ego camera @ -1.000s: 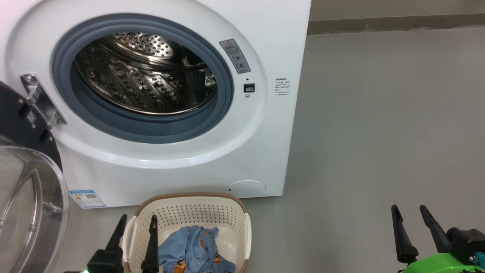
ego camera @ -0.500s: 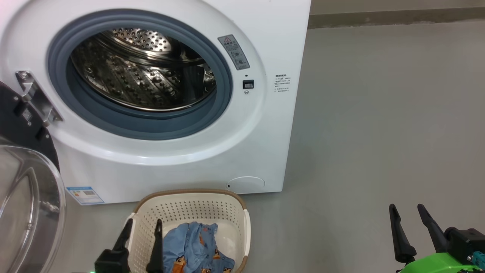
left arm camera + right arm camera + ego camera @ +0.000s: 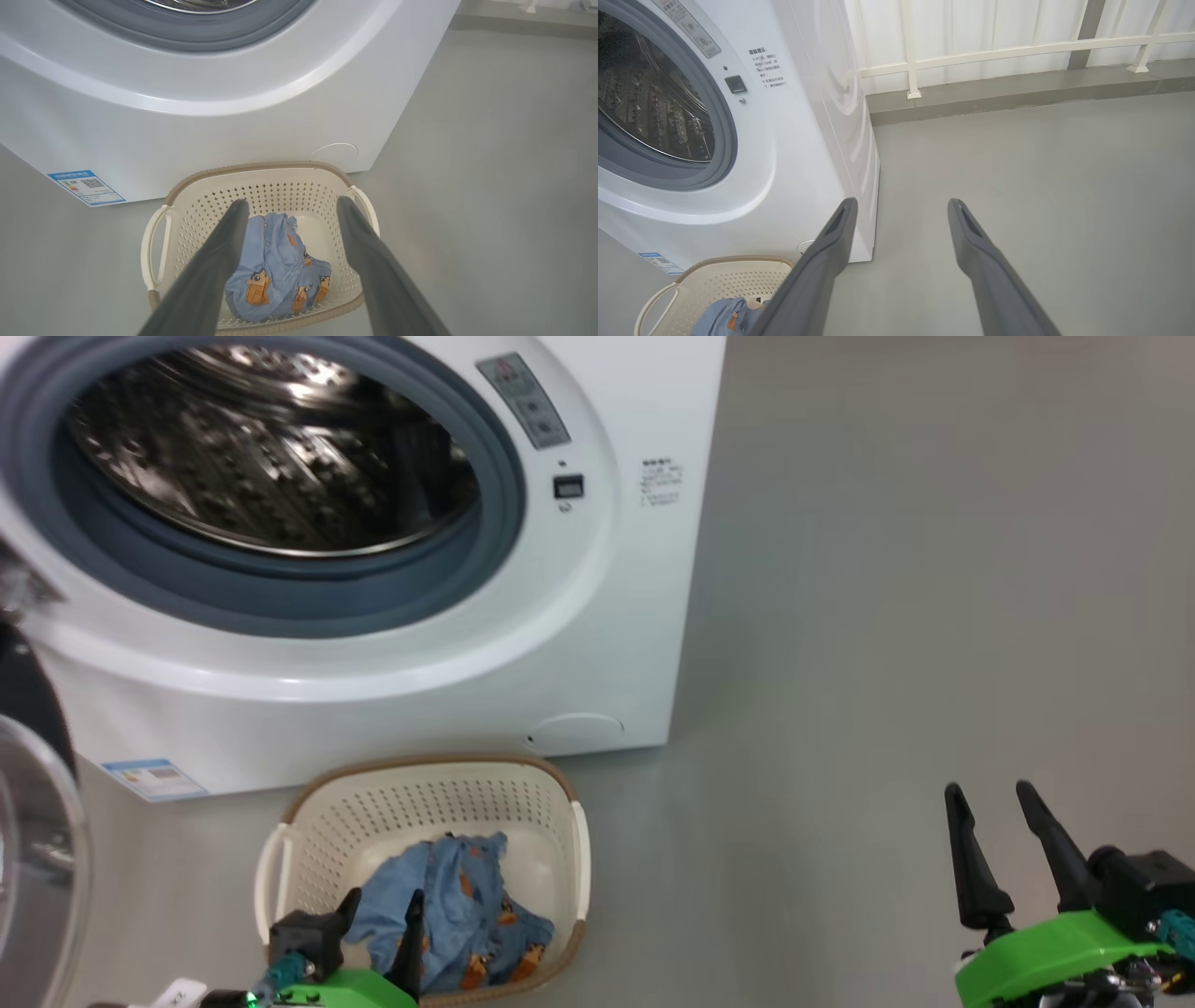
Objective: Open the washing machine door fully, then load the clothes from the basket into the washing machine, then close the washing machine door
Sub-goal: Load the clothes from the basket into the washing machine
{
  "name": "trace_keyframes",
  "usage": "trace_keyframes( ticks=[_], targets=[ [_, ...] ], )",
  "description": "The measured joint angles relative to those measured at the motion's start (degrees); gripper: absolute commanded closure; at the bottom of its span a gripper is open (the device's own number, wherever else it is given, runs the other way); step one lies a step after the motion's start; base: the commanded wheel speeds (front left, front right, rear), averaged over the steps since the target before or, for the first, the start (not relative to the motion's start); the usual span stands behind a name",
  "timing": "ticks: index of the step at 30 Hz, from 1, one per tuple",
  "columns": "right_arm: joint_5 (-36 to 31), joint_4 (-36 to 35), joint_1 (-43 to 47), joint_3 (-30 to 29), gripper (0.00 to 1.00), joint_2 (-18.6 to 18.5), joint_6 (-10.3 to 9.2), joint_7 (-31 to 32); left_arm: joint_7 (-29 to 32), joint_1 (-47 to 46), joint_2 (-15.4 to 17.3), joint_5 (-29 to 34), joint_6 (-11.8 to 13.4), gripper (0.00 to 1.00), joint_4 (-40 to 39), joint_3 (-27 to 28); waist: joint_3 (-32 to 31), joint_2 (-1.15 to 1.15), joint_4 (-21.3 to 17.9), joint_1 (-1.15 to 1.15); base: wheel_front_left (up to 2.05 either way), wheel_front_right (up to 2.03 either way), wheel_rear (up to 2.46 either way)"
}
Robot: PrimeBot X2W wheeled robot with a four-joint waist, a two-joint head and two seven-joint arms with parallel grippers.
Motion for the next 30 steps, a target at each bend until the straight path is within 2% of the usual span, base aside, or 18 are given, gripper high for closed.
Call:
trace_keyframes(
  ticks=[6,14,21,30],
  targets=[
    [0.0,-0.59,-3.24,0.69,0.0,-0.03,0.0,-0.3,-0.18,-8.08,-0.83,-1.47,-2.41,0.0,13.76,0.32,5.35,0.0,-2.37,0.01,0.0,0.0,0.0],
    [0.51,-1.09,-6.71,1.48,0.0,-0.1,0.0,-1.1,-0.09,-16.79,-1.49,-4.82,-4.99,0.0,24.88,2.27,12.72,0.0,-5.1,0.01,0.0,0.0,0.0],
    [1.01,-3.07,-8.98,2.01,0.0,-0.15,0.0,-2.6,1.03,-23.39,-1.22,-8.53,-6.12,0.0,29.62,5.25,19.76,0.0,-6.89,0.01,0.0,0.0,0.0],
    [1.0,-5.43,-11.86,2.54,0.0,-0.2,0.0,-3.07,5.58,-29.42,0.21,-9.39,-5.65,0.0,31.54,5.87,29.25,0.0,-7.86,0.01,0.0,0.0,0.0]
  ],
)
